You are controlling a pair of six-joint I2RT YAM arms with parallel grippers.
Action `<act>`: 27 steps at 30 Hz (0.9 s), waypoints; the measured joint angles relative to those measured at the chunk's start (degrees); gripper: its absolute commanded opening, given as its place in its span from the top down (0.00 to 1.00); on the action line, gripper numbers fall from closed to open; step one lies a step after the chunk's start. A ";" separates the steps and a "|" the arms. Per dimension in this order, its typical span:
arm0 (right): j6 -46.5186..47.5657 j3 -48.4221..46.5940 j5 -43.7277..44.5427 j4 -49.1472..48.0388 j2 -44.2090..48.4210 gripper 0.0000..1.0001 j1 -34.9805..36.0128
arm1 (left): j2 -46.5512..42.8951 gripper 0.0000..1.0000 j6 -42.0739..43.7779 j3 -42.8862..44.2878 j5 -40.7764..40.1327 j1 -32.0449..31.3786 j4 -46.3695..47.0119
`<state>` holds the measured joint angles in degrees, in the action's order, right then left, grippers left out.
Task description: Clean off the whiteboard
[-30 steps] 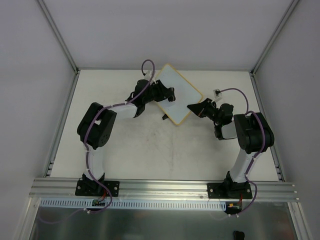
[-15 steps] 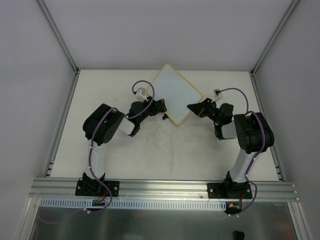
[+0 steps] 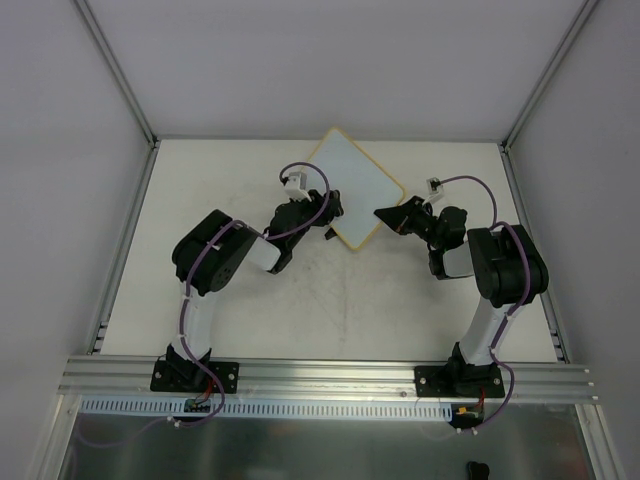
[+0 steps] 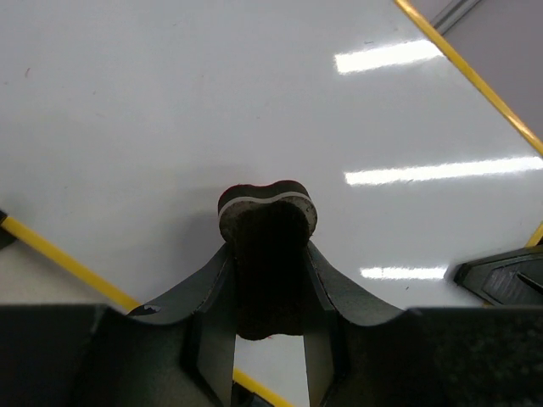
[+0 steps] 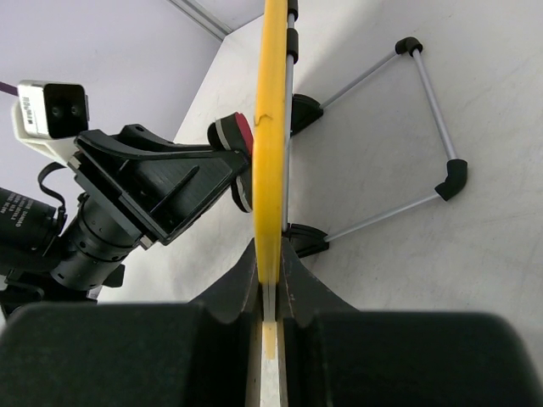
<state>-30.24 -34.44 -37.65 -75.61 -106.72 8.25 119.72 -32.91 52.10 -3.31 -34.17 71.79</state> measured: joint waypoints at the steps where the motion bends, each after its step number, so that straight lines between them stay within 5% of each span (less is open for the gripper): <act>1: 0.00 0.00 -0.02 0.00 0.00 1.00 0.00 | 0.00 1.00 0.85 0.50 -0.39 -0.46 0.07; 27: 0.35 -0.02 -0.17 0.00 -0.02 1.00 -0.02 | 0.00 1.00 4.04 -4.50 -6.67 -4.11 3.28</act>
<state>-29.89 -34.46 -37.82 -75.61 -106.74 8.23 119.72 -28.86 47.59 -9.98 -38.28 75.07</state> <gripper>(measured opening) 0.070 0.291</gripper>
